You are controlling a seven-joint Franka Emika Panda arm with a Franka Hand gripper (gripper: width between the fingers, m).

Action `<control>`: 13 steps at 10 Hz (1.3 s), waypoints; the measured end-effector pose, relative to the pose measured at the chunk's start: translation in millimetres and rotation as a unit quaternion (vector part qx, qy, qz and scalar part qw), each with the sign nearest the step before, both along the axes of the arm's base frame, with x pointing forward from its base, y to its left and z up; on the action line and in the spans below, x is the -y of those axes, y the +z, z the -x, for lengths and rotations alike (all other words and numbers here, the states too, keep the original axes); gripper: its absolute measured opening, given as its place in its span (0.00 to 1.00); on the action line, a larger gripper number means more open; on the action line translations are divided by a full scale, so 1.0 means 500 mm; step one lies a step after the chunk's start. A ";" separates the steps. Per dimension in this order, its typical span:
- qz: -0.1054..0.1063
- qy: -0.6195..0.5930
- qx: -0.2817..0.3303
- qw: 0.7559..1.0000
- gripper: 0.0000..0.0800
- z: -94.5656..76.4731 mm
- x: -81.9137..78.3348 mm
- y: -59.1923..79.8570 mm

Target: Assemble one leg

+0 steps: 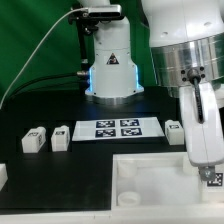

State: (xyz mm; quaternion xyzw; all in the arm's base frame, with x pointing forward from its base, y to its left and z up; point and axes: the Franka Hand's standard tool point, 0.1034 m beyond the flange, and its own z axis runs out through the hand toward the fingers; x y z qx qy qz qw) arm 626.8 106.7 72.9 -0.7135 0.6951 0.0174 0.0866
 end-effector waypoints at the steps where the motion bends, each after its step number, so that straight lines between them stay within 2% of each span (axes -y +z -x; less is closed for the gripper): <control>1: 0.008 0.083 0.011 0.996 0.74 -0.002 -0.003 -0.001; 2: 0.011 0.109 0.015 0.994 0.80 -0.001 -0.001 -0.002; 4: 0.026 0.238 0.036 0.970 0.81 -0.002 0.000 -0.002; 5: 0.042 0.344 0.048 0.937 0.81 -0.003 -0.005 -0.001; 6: 0.061 0.448 0.056 0.890 0.81 -0.009 -0.012 0.007; 7: 0.070 0.516 0.062 0.852 0.81 -0.007 -0.023 0.007; 8: 0.075 0.563 0.067 0.820 0.81 -0.002 -0.032 0.003; 9: 0.080 0.578 0.070 0.809 0.81 0.000 -0.036 0.001; 10: 0.077 0.548 0.067 0.830 0.62 0.000 -0.034 0.001; 11: 0.078 0.551 0.067 0.828 0.62 -0.001 -0.032 0.001; 12: 0.077 0.537 0.065 0.837 0.45 0.001 -0.030 -0.001; 13: 0.074 0.495 0.059 0.864 0.39 0.001 -0.025 -0.002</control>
Offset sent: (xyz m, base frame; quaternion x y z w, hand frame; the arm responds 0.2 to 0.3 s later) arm 0.0000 0.0000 0.0000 0.0000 0.0000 -0.2667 0.9638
